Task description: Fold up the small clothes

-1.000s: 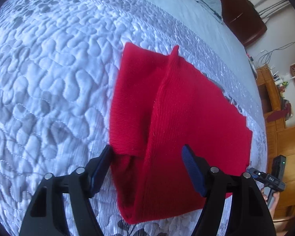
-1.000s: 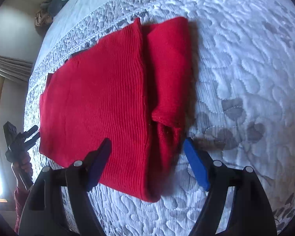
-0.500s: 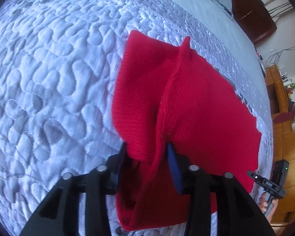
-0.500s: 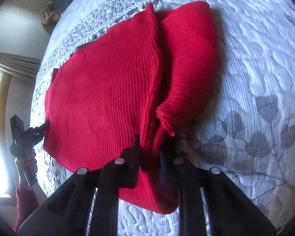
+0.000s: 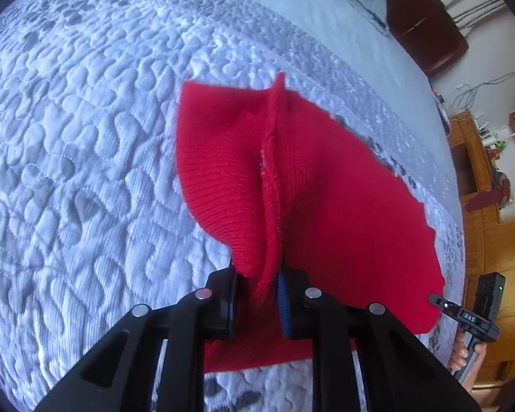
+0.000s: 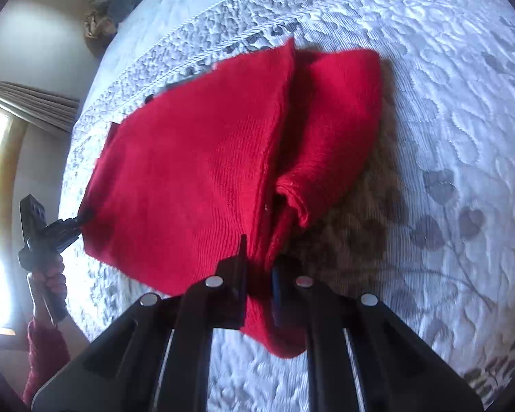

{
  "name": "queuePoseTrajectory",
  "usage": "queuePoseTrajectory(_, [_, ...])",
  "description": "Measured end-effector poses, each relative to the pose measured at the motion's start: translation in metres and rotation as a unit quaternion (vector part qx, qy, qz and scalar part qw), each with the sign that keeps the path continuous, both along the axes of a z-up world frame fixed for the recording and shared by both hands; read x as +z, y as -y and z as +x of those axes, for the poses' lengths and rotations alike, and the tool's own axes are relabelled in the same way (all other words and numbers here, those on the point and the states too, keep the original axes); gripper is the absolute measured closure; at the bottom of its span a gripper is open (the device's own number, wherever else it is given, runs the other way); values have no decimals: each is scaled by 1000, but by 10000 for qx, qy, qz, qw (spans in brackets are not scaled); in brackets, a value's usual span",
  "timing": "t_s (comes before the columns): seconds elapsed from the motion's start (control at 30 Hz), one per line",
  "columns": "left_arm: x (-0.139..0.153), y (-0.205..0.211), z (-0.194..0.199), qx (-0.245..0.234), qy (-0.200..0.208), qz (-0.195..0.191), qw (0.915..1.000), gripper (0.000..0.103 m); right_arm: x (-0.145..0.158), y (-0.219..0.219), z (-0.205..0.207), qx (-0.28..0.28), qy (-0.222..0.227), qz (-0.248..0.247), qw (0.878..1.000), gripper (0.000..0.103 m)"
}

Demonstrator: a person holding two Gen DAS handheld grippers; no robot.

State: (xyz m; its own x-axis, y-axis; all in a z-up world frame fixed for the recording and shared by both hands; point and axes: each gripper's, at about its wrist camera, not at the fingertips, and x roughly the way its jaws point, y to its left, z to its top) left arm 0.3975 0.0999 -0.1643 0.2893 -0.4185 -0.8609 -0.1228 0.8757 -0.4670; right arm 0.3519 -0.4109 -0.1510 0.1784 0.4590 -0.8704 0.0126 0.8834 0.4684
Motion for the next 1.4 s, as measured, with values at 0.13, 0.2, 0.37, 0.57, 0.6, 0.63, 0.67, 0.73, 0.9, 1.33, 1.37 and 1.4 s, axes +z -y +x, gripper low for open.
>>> queuePoseTrajectory(0.13, [19, 1, -27, -203, -119, 38, 9997, 85, 17, -7, -17, 211, -138, -123, 9996, 94])
queuePoseTrajectory(0.2, [27, -2, -47, -320, -142, -35, 9994, 85, 24, -8, -31, 337, -173, -113, 9992, 94])
queuePoseTrajectory(0.37, [34, -6, -98, -471, -353, -123, 9982, 84, 33, -8, -81, 551, -356, 4, 9978, 94])
queuePoseTrajectory(0.57, [35, -18, -170, -572, -480, -222, 9970, 84, 36, -7, -145, 721, -508, 154, 9960, 94])
queuePoseTrajectory(0.6, [33, -19, -182, -608, -473, -164, 9969, 84, 35, -7, -158, 743, -530, 170, 9957, 94])
queuePoseTrajectory(0.63, [31, -19, -190, -639, -482, -127, 9967, 84, 32, -8, -167, 756, -547, 184, 9955, 94])
queuePoseTrajectory(0.67, [29, -20, -197, -654, -487, -100, 9966, 84, 31, -8, -174, 772, -562, 188, 9953, 94])
queuePoseTrajectory(0.73, [20, -20, -207, -611, -472, -14, 9970, 84, 21, -9, -192, 754, -607, 124, 9952, 93])
queuePoseTrajectory(0.9, [-12, -19, -216, -604, -321, 381, 9969, 78, -9, -14, -209, 608, -554, -372, 9959, 92])
queuePoseTrajectory(1.33, [7, -29, -267, -501, -20, 628, 9968, 36, 13, 5, -262, 98, 68, -262, 9996, 58])
queuePoseTrajectory(1.37, [5, -29, -272, -517, -55, 605, 9968, 36, 12, 7, -267, 99, 46, -209, 9997, 50])
queuePoseTrajectory(1.4, [2, -28, -274, -515, -75, 587, 9969, 35, 7, 6, -274, 82, -37, -108, 9999, 48])
